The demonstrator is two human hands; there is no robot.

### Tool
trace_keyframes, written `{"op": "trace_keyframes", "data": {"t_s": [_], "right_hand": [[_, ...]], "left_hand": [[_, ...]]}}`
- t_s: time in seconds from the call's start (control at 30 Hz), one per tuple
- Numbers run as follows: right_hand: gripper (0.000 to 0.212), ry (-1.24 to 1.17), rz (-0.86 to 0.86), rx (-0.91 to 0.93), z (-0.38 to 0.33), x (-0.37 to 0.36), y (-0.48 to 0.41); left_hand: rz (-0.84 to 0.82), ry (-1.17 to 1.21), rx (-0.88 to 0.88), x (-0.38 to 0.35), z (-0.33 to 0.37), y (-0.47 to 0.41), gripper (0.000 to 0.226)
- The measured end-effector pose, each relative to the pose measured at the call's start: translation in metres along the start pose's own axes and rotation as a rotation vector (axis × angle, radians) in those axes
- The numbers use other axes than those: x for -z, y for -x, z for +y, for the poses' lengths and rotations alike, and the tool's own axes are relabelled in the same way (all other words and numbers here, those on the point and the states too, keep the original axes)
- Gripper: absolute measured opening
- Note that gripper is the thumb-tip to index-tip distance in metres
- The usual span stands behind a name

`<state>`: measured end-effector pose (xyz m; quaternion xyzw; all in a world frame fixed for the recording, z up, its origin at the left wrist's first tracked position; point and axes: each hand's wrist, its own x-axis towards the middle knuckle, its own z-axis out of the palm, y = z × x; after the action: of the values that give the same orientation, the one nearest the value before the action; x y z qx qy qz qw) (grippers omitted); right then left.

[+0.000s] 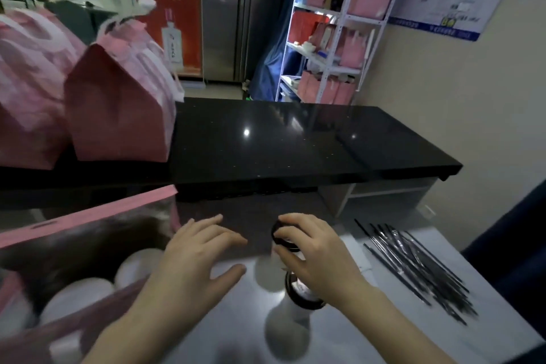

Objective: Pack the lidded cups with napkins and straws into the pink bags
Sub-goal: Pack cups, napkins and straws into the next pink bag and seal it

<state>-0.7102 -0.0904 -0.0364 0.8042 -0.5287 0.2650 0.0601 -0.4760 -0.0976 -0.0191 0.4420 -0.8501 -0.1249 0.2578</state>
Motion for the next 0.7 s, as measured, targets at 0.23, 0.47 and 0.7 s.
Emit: {"op": "trace_keyframes", "data": {"t_s": [0.23, 0.47, 0.7], "right_hand": [[0.029, 0.073, -0.323, -0.286, 0.157, 0.024, 0.056], [0.050, 0.028, -0.598, -0.380, 0.255, -0.011, 0.067], [0.054, 0.014, -0.640, -0.293, 0.293, -0.070, 0.062]], "left_hand": [[-0.165, 0.103, 0.047, -0.124, 0.086, -0.104, 0.023], [-0.596, -0.126, 0.084, -0.235, 0.103, -0.200, 0.047], [-0.734, -0.349, 0.178, -0.292, 0.080, -0.238, 0.041]]}}
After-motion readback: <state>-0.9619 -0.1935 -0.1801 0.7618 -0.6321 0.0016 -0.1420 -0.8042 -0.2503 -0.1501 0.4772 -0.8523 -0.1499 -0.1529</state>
